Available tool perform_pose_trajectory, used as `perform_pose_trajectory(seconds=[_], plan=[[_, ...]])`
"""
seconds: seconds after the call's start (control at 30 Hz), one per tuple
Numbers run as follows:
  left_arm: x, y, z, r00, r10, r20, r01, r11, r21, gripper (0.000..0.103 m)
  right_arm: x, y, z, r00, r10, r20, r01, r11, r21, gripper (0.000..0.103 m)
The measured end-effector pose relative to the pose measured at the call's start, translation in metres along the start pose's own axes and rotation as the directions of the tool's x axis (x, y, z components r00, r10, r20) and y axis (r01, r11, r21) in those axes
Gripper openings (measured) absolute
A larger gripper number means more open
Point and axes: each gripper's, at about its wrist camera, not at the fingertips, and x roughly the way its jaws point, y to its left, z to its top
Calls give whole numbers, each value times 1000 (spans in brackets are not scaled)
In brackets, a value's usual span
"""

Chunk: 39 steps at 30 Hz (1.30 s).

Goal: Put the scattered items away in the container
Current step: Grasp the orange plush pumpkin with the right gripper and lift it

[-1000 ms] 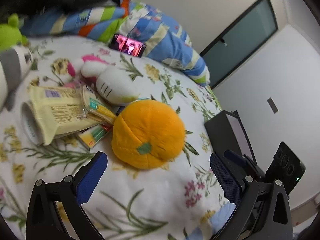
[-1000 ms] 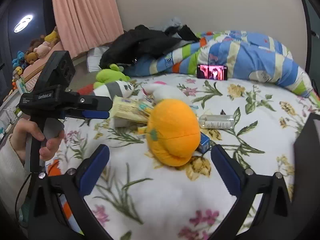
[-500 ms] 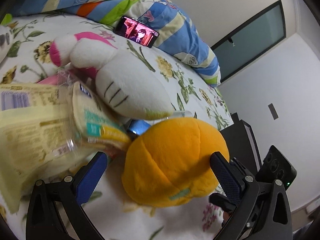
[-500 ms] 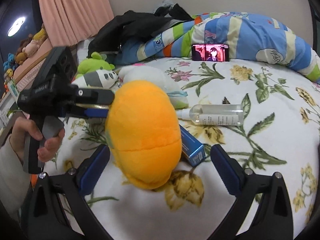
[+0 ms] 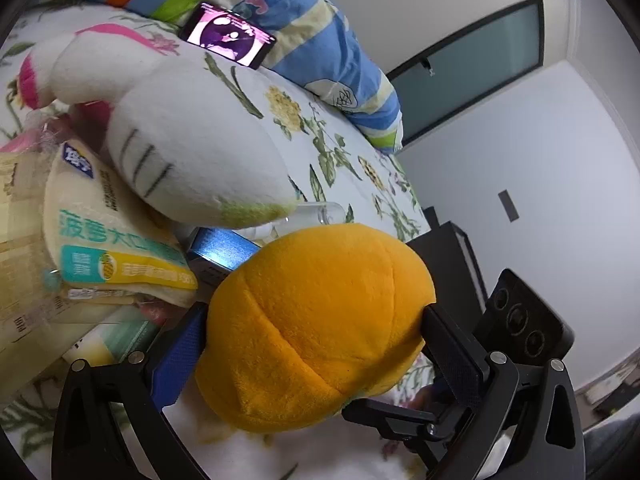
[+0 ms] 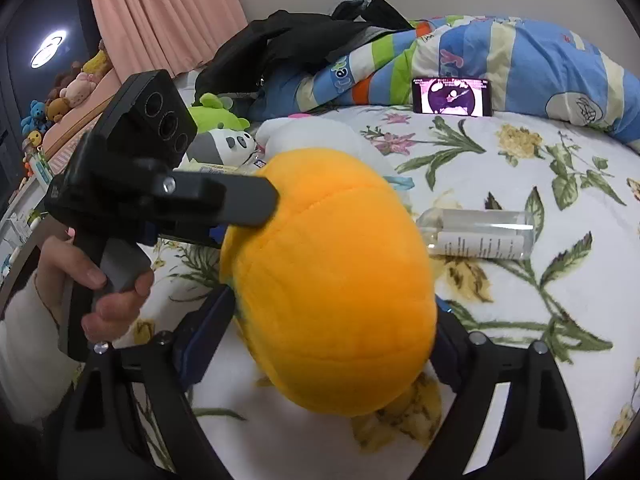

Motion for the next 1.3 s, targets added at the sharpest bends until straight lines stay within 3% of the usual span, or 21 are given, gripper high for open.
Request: perform_pose_trajectory(seconds=[0.23,0.63,0.93,1.3], plan=[[-4,-12,-3,1000,16,-2,-16,999,41,94,-7,2,-4,1000,-9,-6,9,1000,7,77],[-29,-68,-3,999,34,37,-39,992,122,93,-51,14,6,998,-17,58,17,1000,-6,75],[-46,-149,-13,998,17,65,-30,975,219,93,-127,30,11,988,-54,143,60,998,-36,75],[-44,-258,-45,995,-73,62,48,939,340,93,-245,45,-10,957,-163,239,183,981,-63,75]])
